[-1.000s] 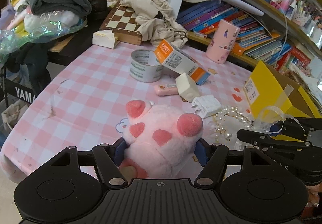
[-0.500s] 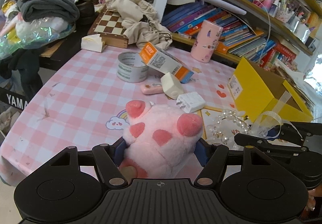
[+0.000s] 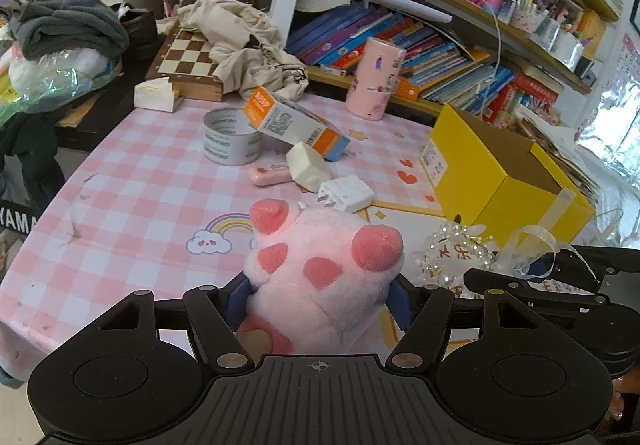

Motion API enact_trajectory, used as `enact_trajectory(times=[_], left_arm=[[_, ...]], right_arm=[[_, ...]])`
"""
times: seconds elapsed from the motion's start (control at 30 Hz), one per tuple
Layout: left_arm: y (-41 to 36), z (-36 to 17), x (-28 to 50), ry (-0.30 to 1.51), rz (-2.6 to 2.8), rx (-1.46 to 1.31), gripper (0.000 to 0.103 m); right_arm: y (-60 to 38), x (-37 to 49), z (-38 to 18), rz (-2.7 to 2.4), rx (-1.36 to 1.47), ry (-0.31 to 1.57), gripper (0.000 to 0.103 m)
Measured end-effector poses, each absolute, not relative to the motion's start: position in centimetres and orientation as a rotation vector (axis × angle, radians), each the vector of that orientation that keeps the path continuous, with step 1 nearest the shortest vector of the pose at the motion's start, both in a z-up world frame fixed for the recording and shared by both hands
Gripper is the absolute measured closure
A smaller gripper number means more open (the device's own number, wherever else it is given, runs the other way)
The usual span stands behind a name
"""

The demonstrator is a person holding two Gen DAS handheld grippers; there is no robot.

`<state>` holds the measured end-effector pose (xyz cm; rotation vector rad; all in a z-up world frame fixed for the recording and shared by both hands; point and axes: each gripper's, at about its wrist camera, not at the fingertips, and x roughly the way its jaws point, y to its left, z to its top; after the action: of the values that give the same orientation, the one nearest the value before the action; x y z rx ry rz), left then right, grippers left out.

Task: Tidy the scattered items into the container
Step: 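Carry the plush pig and ribbon bag toward the yellow box with both tools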

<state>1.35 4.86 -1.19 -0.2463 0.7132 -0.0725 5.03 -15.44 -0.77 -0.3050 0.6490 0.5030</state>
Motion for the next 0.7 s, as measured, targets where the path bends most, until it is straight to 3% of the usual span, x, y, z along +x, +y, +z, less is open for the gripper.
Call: enact_trajectory(times=[0.7], left_arm=[[2.6, -0.5, -0.6, 0.693, -0.153, -0.204, 0.035]], right_arm=[[-18.1, 1.6, -0.5, 0.403, -0.248, 0.627, 0.079]])
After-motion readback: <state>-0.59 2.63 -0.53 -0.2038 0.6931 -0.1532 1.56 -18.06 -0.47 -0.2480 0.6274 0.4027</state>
